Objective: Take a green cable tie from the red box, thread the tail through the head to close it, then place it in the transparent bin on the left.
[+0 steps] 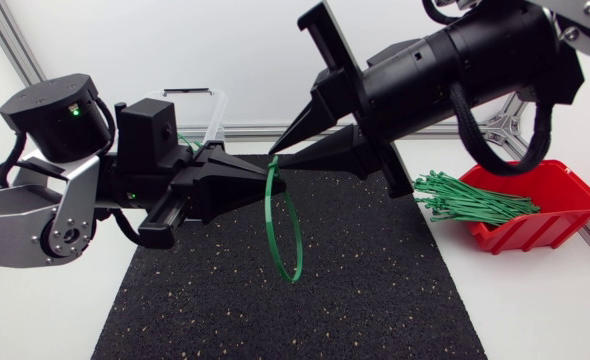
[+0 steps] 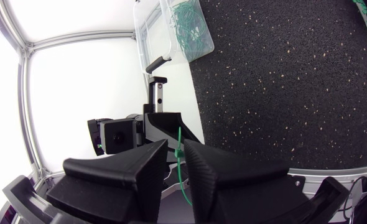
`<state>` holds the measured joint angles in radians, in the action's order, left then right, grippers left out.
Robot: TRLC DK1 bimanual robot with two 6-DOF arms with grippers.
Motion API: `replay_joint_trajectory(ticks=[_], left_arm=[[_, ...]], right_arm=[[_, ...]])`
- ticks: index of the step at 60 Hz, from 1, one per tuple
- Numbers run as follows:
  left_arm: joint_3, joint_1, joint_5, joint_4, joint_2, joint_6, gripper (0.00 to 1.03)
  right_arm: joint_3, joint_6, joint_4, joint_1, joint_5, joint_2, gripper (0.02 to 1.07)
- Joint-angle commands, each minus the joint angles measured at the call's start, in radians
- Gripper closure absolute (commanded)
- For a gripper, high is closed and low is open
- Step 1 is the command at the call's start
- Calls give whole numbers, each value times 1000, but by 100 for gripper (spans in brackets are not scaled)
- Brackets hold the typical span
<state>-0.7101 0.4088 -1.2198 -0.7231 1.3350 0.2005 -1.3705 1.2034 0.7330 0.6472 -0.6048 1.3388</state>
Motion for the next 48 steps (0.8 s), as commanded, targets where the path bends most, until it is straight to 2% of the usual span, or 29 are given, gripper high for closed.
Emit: replay_joint_trajectory(ticks=[1, 13, 17, 21, 24, 30, 48], left_arm=[[-19, 5, -10, -9, 15, -19, 100], [-20, 7, -10, -9, 4, -19, 100], [-19, 8, -10, -9, 0, -19, 100], [-19, 8, -9, -9, 0, -19, 100], [-19, 10, -9, -7, 0, -19, 100], [-17, 13, -7, -7, -5, -19, 100], [-9, 25, -3, -7, 1, -47, 100]], right_arm=[[16, -11, -1, 9, -1, -12, 81], [21, -10, -1, 14, 0, -10, 81], [21, -11, -1, 16, 11, -10, 90], [21, -11, -3, 16, 14, -10, 92], [19, -11, -3, 16, 25, -10, 98], [21, -13, -3, 16, 31, -10, 101], [21, -25, 17, 20, 37, -12, 101]])
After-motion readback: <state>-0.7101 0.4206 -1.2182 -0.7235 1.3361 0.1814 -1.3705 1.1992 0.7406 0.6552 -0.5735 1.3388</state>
